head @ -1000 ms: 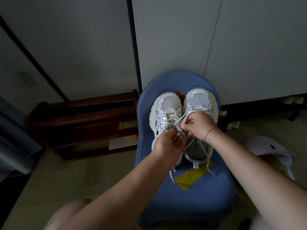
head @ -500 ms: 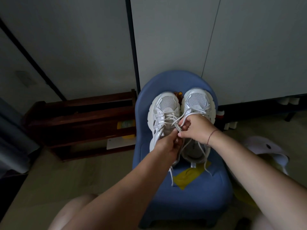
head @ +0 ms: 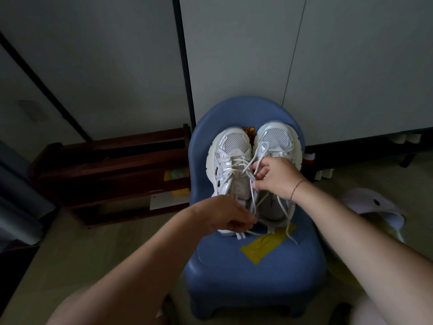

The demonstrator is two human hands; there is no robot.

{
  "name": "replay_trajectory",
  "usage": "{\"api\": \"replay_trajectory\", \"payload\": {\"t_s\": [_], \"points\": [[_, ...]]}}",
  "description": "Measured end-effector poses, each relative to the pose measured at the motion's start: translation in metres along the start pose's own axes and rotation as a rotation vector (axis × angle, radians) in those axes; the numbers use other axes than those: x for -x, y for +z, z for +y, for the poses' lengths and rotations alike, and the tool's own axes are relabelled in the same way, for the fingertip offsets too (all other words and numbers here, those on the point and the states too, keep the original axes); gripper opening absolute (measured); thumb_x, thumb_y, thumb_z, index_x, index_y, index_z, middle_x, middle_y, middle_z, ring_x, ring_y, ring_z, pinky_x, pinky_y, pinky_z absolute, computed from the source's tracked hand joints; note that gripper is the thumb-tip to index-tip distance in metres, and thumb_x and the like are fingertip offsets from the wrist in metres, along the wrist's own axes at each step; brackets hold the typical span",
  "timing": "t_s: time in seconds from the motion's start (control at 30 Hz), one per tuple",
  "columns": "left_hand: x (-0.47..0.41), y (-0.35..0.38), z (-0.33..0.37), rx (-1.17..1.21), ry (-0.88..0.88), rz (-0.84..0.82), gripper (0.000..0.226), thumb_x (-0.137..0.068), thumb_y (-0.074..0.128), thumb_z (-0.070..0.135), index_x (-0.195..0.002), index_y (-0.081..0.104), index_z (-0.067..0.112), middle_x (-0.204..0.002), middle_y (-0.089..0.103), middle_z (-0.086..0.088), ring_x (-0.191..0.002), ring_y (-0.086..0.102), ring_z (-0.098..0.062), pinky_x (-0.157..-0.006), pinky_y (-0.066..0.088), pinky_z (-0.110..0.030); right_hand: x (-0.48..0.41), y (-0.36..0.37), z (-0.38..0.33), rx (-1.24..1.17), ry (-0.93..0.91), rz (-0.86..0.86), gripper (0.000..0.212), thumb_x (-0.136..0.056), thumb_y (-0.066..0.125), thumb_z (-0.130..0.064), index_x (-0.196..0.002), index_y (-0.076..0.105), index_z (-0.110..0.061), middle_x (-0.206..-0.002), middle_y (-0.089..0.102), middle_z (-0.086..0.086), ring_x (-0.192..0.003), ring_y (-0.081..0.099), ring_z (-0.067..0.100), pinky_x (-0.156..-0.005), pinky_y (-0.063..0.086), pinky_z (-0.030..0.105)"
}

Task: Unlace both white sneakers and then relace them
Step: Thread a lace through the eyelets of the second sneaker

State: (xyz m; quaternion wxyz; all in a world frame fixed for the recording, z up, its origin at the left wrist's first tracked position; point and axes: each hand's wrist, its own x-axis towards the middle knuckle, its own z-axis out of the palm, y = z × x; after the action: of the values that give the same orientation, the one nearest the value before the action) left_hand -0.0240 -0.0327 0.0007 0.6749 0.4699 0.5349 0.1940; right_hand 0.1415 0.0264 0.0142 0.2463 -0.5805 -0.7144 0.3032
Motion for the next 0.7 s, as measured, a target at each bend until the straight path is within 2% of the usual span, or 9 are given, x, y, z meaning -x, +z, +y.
{"api": "replay_trajectory", "payload": {"t_s": [0.07,0.13,0.23,0.3,0.37,0.47,0.53,0.6,0.7], "points": [[-0.001,0.001,0.003,0.122,0.063,0.063,0.010,-0.093,0.058,0.002,-0.089,0.064,-0.004,-0.087,0.061,-0.020,-0.083,0.059,-0.026,-0.084,0.052,-0.031,-0.002,0.001,0.001,-0.003,0.012,0.000,0.039,-0.066,0.081,-0.006,-0.101,0.066,-0.014,-0.070,0.065,-0.008,-0.068,0.060,0.007,-0.080,0.053,0.031],[-0.007,0.007,0.009,0.385,0.026,0.114,0.016,-0.096,0.055,0.011,-0.087,0.063,0.001,-0.080,0.065,-0.012,-0.077,0.062,-0.020,-0.079,0.053,-0.027,-0.003,0.002,0.003,-0.002,0.015,0.002,0.039,-0.066,0.081,-0.006,-0.101,0.066,-0.015,-0.070,0.065,-0.008,-0.070,0.062,0.009,-0.082,0.054,0.034],[-0.016,0.023,0.017,0.709,-0.069,0.104,0.031,-0.101,0.048,0.025,-0.078,0.058,0.007,-0.072,0.059,-0.007,-0.069,0.056,-0.018,-0.071,0.048,-0.026,-0.004,0.003,0.005,0.001,0.004,0.021,0.033,-0.068,0.078,-0.007,-0.097,0.065,-0.018,-0.073,0.066,-0.005,-0.075,0.064,0.016,-0.083,0.055,0.039],[-0.022,0.030,0.019,0.812,-0.098,0.154,0.038,-0.103,0.044,0.030,-0.071,0.054,0.011,-0.059,0.057,-0.002,-0.061,0.053,-0.015,-0.064,0.044,-0.023,-0.003,0.004,0.006,-0.004,0.003,0.024,0.032,-0.069,0.078,-0.009,-0.096,0.064,-0.020,-0.077,0.067,-0.002,-0.078,0.065,0.019,-0.084,0.054,0.040],[-0.026,0.034,0.018,0.855,-0.087,0.238,0.037,-0.103,0.043,0.027,-0.072,0.055,0.012,-0.046,0.055,0.001,-0.050,0.053,-0.011,-0.052,0.044,-0.020,-0.002,0.003,0.006,-0.019,0.009,0.005,0.036,-0.068,0.080,-0.010,-0.098,0.063,-0.020,-0.078,0.067,-0.002,-0.079,0.065,0.019,-0.085,0.054,0.040],[-0.026,0.036,0.016,0.766,-0.065,0.296,0.031,-0.103,0.045,0.021,-0.076,0.057,0.012,-0.042,0.053,0.005,-0.033,0.048,-0.004,-0.037,0.040,-0.013,-0.002,0.000,0.006,-0.042,0.024,-0.028,0.041,-0.068,0.082,-0.010,-0.103,0.063,-0.018,-0.078,0.066,-0.002,-0.080,0.066,0.018,-0.087,0.053,0.039],[-0.021,0.034,0.014,0.582,-0.065,0.245,0.029,-0.102,0.047,0.019,-0.076,0.058,0.013,-0.044,0.054,0.006,-0.036,0.047,-0.002,-0.040,0.037,-0.012,-0.003,-0.002,0.006,-0.051,0.028,-0.041,0.041,-0.069,0.081,-0.008,-0.105,0.063,-0.016,-0.076,0.066,-0.004,-0.078,0.065,0.015,-0.088,0.053,0.038],[-0.010,0.028,0.011,0.296,-0.070,0.149,0.027,-0.102,0.048,0.018,-0.077,0.059,0.013,-0.047,0.057,0.007,-0.042,0.049,-0.002,-0.046,0.036,-0.013,-0.004,-0.002,0.005,-0.052,0.026,-0.039,0.039,-0.069,0.081,-0.007,-0.102,0.062,-0.017,-0.075,0.066,-0.004,-0.078,0.065,0.016,-0.088,0.053,0.039],[0.005,0.018,0.004,-0.100,-0.104,-0.061,0.025,-0.102,0.047,0.018,-0.082,0.061,0.015,-0.056,0.063,0.009,-0.056,0.055,-0.002,-0.055,0.042,-0.013,-0.004,-0.001,0.007,-0.053,0.028,-0.013,0.036,-0.064,0.083,-0.009,-0.087,0.060,-0.026,-0.077,0.067,-0.004,-0.082,0.067,0.019,-0.088,0.053,0.044]]}}
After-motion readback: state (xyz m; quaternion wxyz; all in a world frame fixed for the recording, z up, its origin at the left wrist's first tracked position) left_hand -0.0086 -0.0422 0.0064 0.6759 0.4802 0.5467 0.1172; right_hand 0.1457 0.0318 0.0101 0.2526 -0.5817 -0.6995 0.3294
